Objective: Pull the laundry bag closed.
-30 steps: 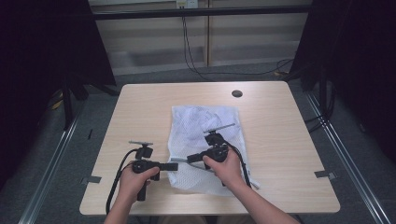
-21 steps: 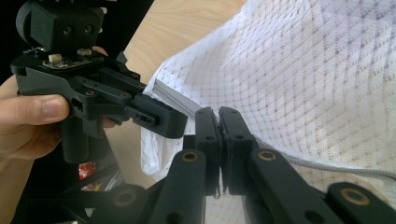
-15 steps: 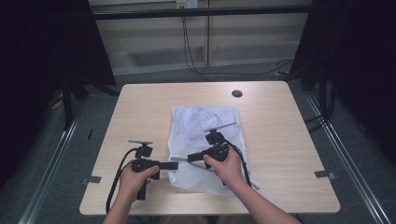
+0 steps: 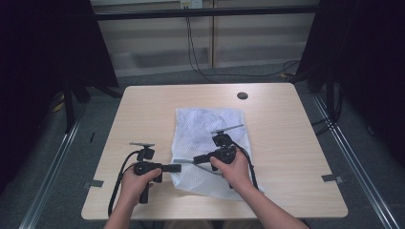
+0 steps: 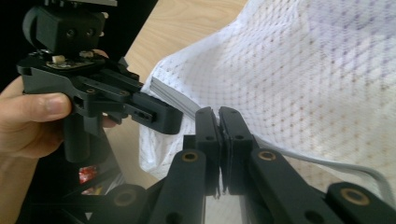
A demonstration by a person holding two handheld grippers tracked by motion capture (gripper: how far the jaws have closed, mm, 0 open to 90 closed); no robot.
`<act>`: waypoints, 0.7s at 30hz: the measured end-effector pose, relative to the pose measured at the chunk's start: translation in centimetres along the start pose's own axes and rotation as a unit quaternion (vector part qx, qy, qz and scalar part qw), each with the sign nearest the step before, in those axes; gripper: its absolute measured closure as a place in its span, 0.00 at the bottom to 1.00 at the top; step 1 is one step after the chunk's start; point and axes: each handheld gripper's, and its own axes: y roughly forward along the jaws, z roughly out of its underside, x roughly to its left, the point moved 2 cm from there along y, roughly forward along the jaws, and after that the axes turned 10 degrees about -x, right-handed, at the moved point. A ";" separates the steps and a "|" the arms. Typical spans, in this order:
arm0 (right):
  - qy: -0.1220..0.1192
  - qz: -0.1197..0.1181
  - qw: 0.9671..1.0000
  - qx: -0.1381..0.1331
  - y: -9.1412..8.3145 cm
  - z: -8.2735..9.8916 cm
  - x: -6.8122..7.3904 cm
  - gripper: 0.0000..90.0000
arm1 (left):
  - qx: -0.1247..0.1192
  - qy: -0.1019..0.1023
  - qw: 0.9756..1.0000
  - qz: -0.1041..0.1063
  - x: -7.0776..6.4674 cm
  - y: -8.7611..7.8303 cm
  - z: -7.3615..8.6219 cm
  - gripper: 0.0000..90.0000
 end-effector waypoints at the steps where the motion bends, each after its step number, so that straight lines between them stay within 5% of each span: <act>1: -0.001 0.001 1.000 0.002 0.0 0.0 0.0 0.97 | -0.003 -0.004 1.000 -0.002 -0.1 0.0 0.0 0.98; 21: 0.002 -0.001 1.000 0.004 -0.4 0.2 -0.6 0.97 | -0.004 0.000 1.000 -0.005 0.0 -0.2 0.0 0.98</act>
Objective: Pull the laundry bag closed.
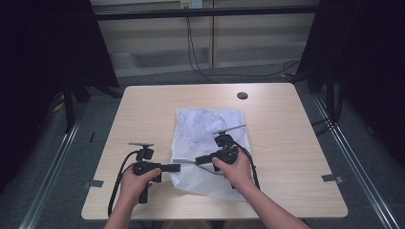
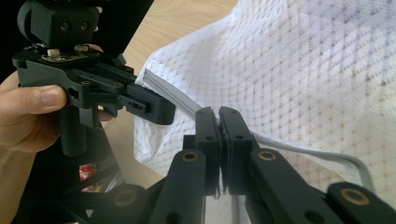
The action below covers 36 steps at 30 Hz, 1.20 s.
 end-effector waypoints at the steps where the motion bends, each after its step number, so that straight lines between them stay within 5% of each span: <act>1: 0.000 -0.001 1.000 0.000 0.0 0.0 0.0 0.97 | 0.001 0.000 1.000 0.000 0.0 0.0 0.0 0.98; 36: 0.003 -0.003 1.000 0.000 -0.9 0.0 -0.6 0.97 | -0.007 -0.008 1.000 -0.003 0.0 -0.1 -0.1 0.98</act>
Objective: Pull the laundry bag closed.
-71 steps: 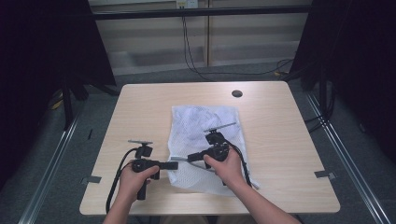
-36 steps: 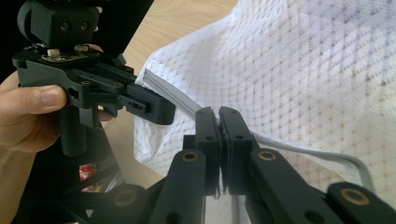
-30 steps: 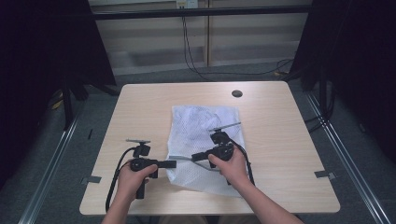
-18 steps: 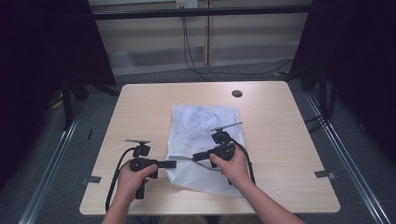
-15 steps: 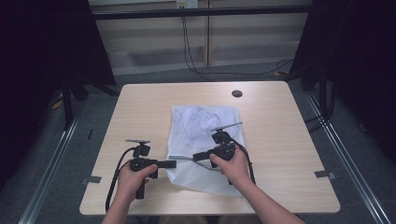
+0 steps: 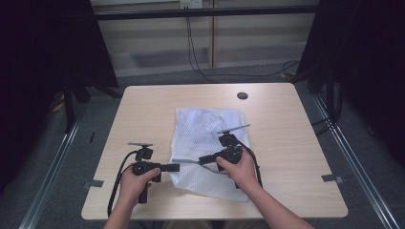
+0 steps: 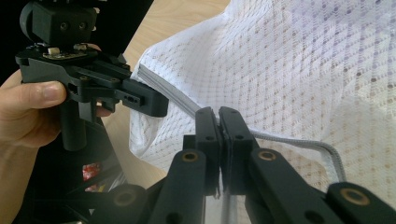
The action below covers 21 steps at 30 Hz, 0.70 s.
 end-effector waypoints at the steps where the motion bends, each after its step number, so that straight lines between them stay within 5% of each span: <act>1: 0.001 -0.001 1.000 0.000 0.0 0.0 0.0 0.97 | 0.000 0.000 1.000 0.000 0.0 0.0 0.0 0.98; 21: -0.002 0.005 1.000 0.002 -0.6 0.0 -0.5 0.97 | 0.005 0.005 1.000 -0.002 0.1 -0.3 0.0 0.98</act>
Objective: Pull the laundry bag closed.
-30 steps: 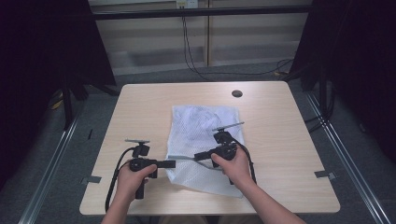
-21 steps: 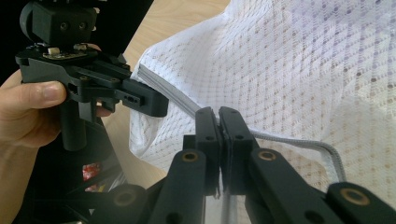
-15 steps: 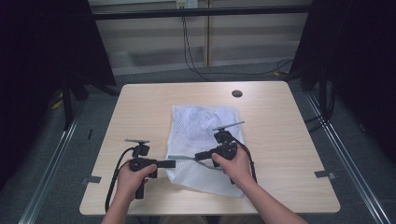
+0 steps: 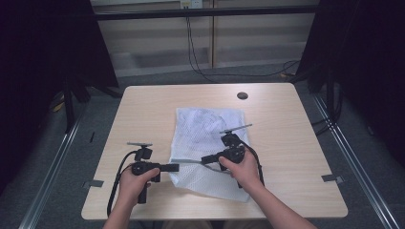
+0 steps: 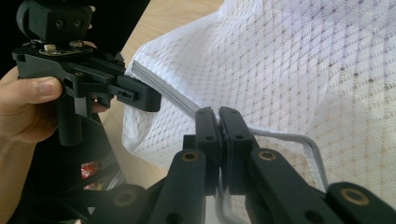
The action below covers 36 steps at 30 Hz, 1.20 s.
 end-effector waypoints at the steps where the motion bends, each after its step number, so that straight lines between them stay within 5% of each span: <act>1: 0.000 0.000 1.000 -0.002 0.0 0.0 -0.1 0.97 | -0.002 -0.005 1.000 0.000 -0.1 0.0 0.0 0.98; 36: 0.005 -0.001 1.000 -0.003 -1.0 0.1 -0.8 0.97 | 0.000 -0.003 1.000 -0.001 0.2 0.0 0.0 0.98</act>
